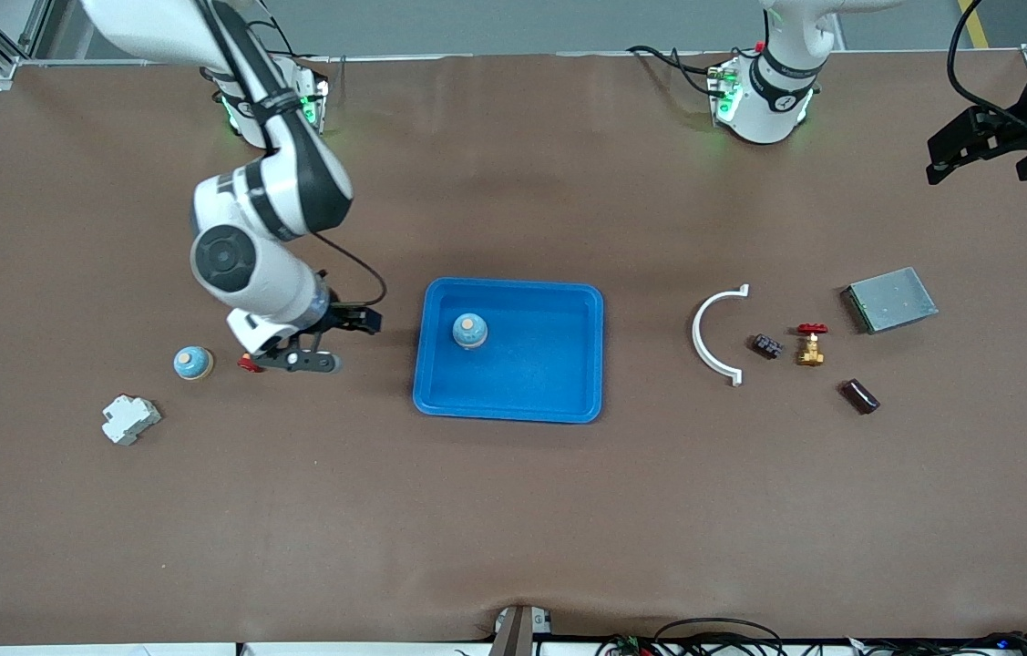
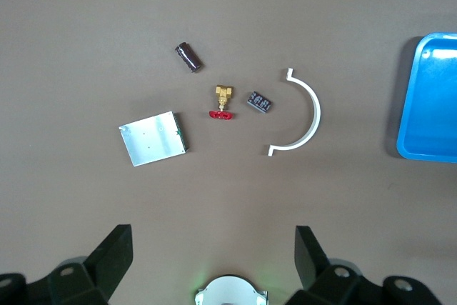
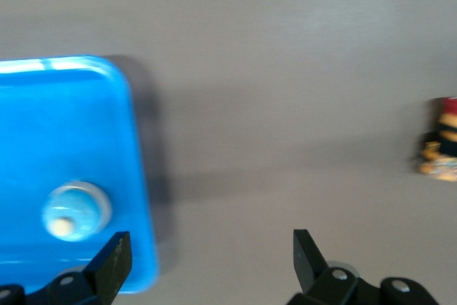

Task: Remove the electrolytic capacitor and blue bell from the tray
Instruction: 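Move the right gripper back over the tray toward the remaining bell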

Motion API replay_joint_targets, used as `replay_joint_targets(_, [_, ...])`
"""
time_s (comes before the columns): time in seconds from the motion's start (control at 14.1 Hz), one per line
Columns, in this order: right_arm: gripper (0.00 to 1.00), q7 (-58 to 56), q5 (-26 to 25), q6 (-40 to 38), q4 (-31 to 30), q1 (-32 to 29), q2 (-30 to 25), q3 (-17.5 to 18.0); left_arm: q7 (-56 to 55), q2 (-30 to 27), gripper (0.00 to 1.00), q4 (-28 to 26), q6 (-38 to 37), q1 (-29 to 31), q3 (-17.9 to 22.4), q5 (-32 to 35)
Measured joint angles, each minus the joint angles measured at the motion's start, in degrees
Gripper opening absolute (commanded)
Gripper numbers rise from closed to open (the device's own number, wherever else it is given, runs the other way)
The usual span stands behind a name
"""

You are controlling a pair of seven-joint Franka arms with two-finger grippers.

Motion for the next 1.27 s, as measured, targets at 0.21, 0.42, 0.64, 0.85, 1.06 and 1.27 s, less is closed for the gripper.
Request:
replay_joint_targets(0.21, [1.0, 6.4, 0.0, 6.0, 0.1, 6.2, 3.3, 0.0, 0.0, 0.4, 1.0, 0.0, 0.1, 0.0, 0.0, 0.0])
replay_joint_targets(0.42, [1.0, 8.8, 0.0, 9.8, 0.5, 9.7, 7.3, 0.0, 0.0, 0.4, 1.0, 0.1, 0.2, 0.0, 0.0, 0.0])
replay_joint_targets(0.64, [1.0, 9.5, 0.0, 10.1, 2.6, 11.3, 9.9, 0.0, 0.1, 0.4, 1.0, 0.1, 0.6, 0.0, 0.0, 0.0])
replay_joint_targets(0.85, [1.0, 10.6, 0.0, 10.1, 5.7, 11.9, 12.4, 0.0, 0.1, 0.5, 1.0, 0.1, 1.1, 0.0, 0.0, 0.0])
replay_joint_targets(1.06, [1.0, 11.1, 0.0, 10.1, 8.0, 12.4, 14.8, 0.0, 0.1, 0.6, 1.0, 0.1, 1.1, 0.0, 0.0, 0.0])
replay_joint_targets(1.27, [1.0, 11.1, 0.0, 10.1, 8.5, 12.5, 16.2, 0.0, 0.1, 0.6, 1.0, 0.0, 1.1, 0.1, 0.0, 0.0])
